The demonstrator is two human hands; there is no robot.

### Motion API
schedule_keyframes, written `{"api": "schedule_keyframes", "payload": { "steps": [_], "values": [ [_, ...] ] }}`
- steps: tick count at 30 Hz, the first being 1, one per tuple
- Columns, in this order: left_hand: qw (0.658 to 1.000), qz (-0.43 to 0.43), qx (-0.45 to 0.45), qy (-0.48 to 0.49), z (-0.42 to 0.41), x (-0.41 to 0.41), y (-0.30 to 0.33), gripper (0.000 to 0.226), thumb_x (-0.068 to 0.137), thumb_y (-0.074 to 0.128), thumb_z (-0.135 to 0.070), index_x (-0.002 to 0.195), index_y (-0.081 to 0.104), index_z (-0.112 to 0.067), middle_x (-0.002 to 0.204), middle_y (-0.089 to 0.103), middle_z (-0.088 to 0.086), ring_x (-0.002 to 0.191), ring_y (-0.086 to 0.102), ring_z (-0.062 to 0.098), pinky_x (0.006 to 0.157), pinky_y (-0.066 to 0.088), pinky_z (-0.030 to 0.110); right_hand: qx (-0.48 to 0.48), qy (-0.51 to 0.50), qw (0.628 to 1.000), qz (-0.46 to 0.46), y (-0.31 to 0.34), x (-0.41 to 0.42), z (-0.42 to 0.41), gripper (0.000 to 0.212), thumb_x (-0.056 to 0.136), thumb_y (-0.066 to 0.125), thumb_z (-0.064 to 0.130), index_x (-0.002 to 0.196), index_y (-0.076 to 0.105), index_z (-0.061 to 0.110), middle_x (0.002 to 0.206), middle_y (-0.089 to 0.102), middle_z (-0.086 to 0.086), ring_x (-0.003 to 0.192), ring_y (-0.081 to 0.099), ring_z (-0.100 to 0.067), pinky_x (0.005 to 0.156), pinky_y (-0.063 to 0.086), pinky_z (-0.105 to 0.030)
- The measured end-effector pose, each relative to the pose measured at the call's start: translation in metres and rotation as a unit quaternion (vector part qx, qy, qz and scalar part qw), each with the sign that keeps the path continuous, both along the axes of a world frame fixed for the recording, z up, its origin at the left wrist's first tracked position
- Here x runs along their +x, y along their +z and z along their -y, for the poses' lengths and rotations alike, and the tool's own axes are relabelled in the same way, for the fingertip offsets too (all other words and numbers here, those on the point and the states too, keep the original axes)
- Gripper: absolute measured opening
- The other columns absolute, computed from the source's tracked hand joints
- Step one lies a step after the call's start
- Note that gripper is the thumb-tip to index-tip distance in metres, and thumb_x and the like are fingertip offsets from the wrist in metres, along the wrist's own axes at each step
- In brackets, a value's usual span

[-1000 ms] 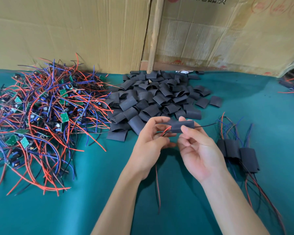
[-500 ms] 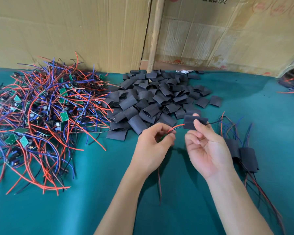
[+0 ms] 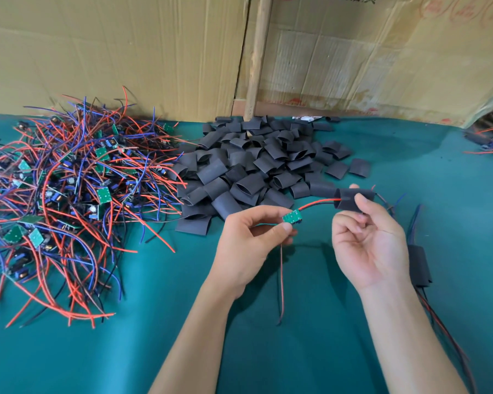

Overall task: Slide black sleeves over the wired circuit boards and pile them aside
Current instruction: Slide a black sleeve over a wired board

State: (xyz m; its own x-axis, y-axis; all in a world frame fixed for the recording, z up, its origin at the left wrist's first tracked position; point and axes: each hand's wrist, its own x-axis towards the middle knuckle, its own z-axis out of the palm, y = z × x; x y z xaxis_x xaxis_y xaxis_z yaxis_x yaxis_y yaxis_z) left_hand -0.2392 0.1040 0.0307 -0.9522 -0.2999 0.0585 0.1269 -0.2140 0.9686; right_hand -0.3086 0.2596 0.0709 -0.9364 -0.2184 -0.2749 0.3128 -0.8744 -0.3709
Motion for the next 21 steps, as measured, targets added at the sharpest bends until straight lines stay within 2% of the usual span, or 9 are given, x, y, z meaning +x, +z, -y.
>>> {"api": "schedule_keyframes", "payload": {
  "steps": [2, 4, 8, 11, 18, 21],
  "values": [
    [1.000, -0.006, 0.028, 0.002, 0.000, 0.000, 0.002, 0.023, 0.094, 0.066, 0.004, 0.095, 0.078, -0.016, 0.092, 0.077, 0.003, 0.087, 0.076, 0.024, 0.078, 0.059, 0.029, -0.011, -0.018, 1.000, 0.001, 0.000, -0.002, -0.003, 0.021, 0.072, 0.065, -0.008, 0.073, 0.056, 0.011, 0.082, 0.067, -0.002, 0.051, 0.041, -0.007, 0.044, 0.032, -0.016],
    [0.999, -0.006, 0.042, -0.001, 0.000, 0.000, 0.003, 0.024, 0.095, 0.065, 0.003, 0.094, 0.078, -0.017, 0.091, 0.077, 0.002, 0.085, 0.075, 0.023, 0.077, 0.059, 0.028, -0.001, -0.018, 1.000, -0.007, -0.002, -0.003, -0.002, 0.020, 0.072, 0.065, -0.008, 0.073, 0.057, 0.010, 0.091, 0.072, -0.004, 0.052, 0.041, -0.007, 0.045, 0.032, -0.015],
    [1.000, 0.004, 0.022, -0.010, -0.002, 0.000, 0.001, 0.015, 0.097, 0.065, -0.002, 0.102, 0.076, -0.011, 0.091, 0.077, 0.002, 0.083, 0.075, 0.021, 0.077, 0.059, 0.029, 0.109, 0.044, 0.990, -0.072, -0.006, 0.005, 0.012, 0.021, 0.070, 0.065, -0.007, 0.084, 0.062, 0.009, 0.098, 0.076, -0.008, 0.053, 0.045, -0.004, 0.045, 0.034, -0.014],
    [1.000, 0.007, 0.022, -0.006, -0.001, 0.001, 0.000, 0.017, 0.098, 0.064, -0.004, 0.100, 0.076, -0.015, 0.088, 0.077, 0.001, 0.081, 0.075, 0.020, 0.076, 0.060, 0.027, 0.177, 0.068, 0.977, -0.101, -0.009, 0.012, 0.022, 0.027, 0.066, 0.068, -0.004, 0.090, 0.065, 0.008, 0.099, 0.077, -0.011, 0.053, 0.048, -0.005, 0.046, 0.036, -0.015],
    [0.999, 0.002, 0.049, 0.016, -0.001, 0.000, 0.001, 0.015, 0.097, 0.065, -0.006, 0.098, 0.078, -0.015, 0.092, 0.079, 0.007, 0.080, 0.075, 0.020, 0.072, 0.058, 0.024, 0.202, 0.059, 0.970, -0.119, -0.010, 0.016, 0.023, 0.028, 0.067, 0.070, -0.004, 0.092, 0.065, 0.009, 0.104, 0.077, -0.015, 0.055, 0.049, -0.007, 0.049, 0.037, -0.017],
    [0.997, -0.004, 0.070, 0.021, 0.000, 0.000, 0.002, 0.010, 0.095, 0.068, -0.008, 0.101, 0.076, -0.009, 0.093, 0.079, 0.010, 0.080, 0.076, 0.022, 0.070, 0.058, 0.025, 0.208, 0.056, 0.970, -0.113, -0.010, 0.016, 0.024, 0.025, 0.067, 0.072, -0.002, 0.088, 0.067, 0.010, 0.107, 0.076, -0.017, 0.057, 0.051, -0.006, 0.050, 0.038, -0.016]
  ]
}}
